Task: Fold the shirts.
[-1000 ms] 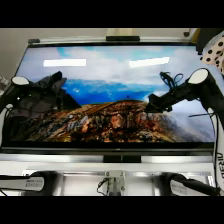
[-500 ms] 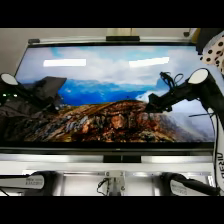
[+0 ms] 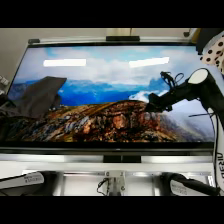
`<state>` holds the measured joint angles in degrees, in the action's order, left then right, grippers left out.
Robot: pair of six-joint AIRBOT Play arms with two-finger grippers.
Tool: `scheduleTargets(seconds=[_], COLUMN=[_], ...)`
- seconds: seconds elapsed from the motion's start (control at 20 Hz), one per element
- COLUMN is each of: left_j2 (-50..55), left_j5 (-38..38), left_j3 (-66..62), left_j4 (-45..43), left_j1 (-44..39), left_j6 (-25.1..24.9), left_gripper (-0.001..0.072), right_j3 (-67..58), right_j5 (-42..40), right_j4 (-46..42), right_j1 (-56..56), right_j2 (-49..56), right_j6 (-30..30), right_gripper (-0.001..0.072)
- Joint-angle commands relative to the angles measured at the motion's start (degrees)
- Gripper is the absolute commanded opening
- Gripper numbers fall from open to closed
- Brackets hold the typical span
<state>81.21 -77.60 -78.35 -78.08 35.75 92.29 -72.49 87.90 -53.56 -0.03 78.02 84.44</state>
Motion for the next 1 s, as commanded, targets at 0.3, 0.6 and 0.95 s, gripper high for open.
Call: scheduleTargets(seconds=[0.3, 0.6, 0.95], left_j2=[6.9, 8.6, 6.2], left_j5=[23.1, 24.5, 21.6], left_j3=[10.4, 10.4, 7.2], left_j4=[16.5, 16.3, 16.2], left_j1=[3.5, 2.7, 1.3], left_j6=[-3.2, -3.2, -5.7], left_gripper=[0.0697, 0.0425, 0.0052], right_j3=[0.0, 0.0, 0.0], right_j5=[-1.6, -4.4, -5.2], right_j4=[-0.1, -0.1, 0.0], right_j1=[0.0, 0.0, 0.0], right_j2=[0.0, 0.0, 0.0], right_j6=[0.5, 0.7, 0.6], right_gripper=[0.0167, 0.0167, 0.0167])
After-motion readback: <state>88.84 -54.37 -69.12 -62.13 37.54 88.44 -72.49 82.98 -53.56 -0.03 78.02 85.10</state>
